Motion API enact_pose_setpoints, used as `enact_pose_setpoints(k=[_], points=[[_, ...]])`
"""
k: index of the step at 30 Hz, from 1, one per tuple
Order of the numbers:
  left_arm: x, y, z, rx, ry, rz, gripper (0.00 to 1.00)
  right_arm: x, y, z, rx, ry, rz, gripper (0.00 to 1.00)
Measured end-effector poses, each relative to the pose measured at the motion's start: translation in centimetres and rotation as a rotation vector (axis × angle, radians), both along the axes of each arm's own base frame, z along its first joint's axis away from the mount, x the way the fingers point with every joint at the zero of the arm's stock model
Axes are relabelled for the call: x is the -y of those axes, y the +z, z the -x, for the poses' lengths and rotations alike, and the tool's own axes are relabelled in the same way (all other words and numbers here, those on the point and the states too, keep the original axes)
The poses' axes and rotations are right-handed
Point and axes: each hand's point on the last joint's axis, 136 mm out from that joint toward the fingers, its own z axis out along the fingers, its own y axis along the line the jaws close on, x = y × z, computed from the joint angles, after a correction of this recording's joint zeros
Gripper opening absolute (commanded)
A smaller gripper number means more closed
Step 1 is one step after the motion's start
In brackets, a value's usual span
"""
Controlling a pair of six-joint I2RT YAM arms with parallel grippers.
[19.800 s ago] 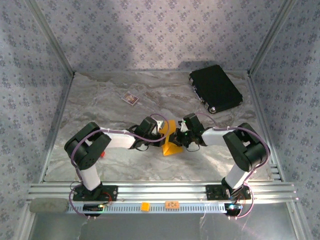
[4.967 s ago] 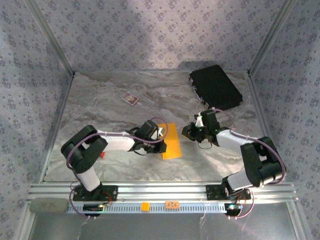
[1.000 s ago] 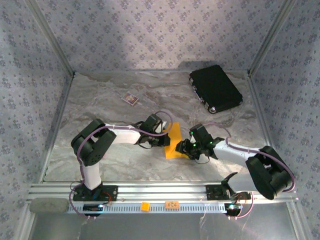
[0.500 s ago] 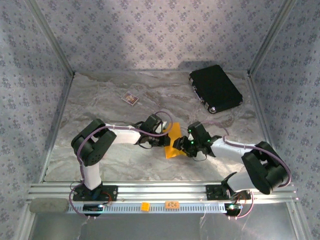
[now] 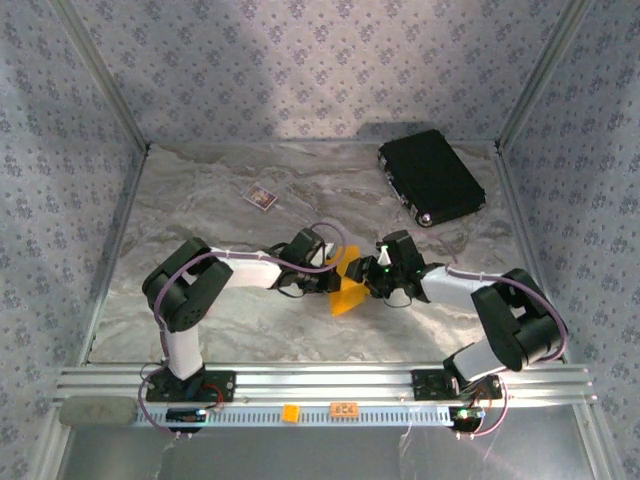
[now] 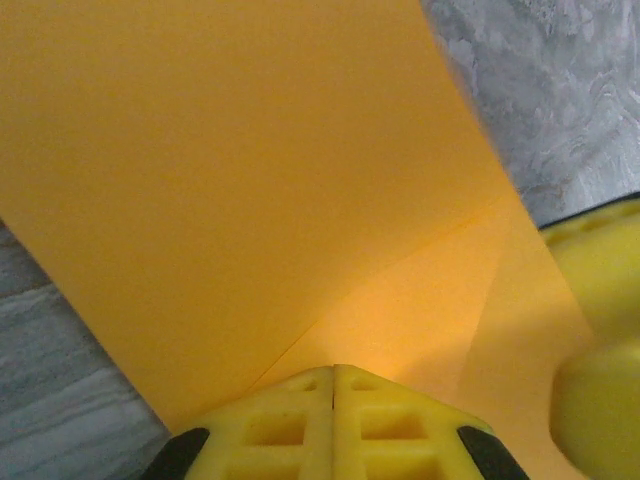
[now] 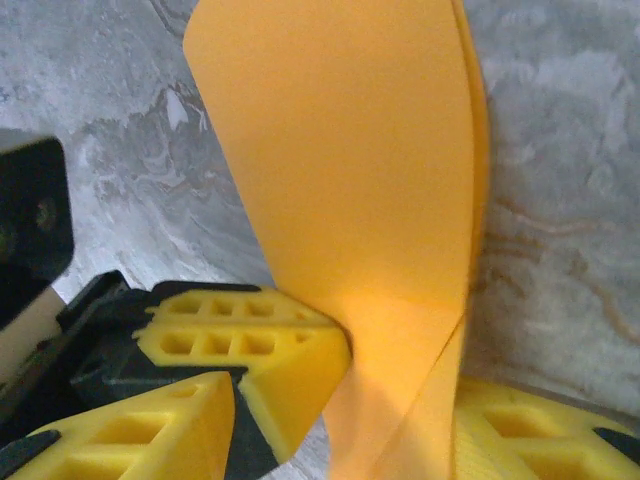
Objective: Fold a paper plane with a square sheet of paper (pick it up from the middle)
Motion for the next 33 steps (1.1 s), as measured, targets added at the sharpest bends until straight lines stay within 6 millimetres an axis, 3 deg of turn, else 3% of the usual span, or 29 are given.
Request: enact_pose_setpoints(k=[10,18,23,26,33], points=[[0.0,0.0,0.0,0.0,0.001,0.001,0.06,0.1,-0.7,-1.0,-0.001,-0.003,-0.028,0.41],[0.0,0.1,0.0,-0.008,0.011,0.004,0.1,0.5,-1.1,-1.4,0.009,-0.012,-0.029,0.19],[-0.4,0.5,0.5,-0.007,0.017,-0.004,0.19,0.4,-1.0,-1.4,0.016,-0.001,-0.037,0.08],[-1.0,1.4,0.7,0.006,0.029,-0.008,0.25,0.5,-1.0,-1.3,0.02,0.005,-0.034,0.07],[-2.2,5.3,0.1,0.112,0.082,0.02,0.26,0.9,0.8,-1.1,0.066,0.026,0.008,0.06]])
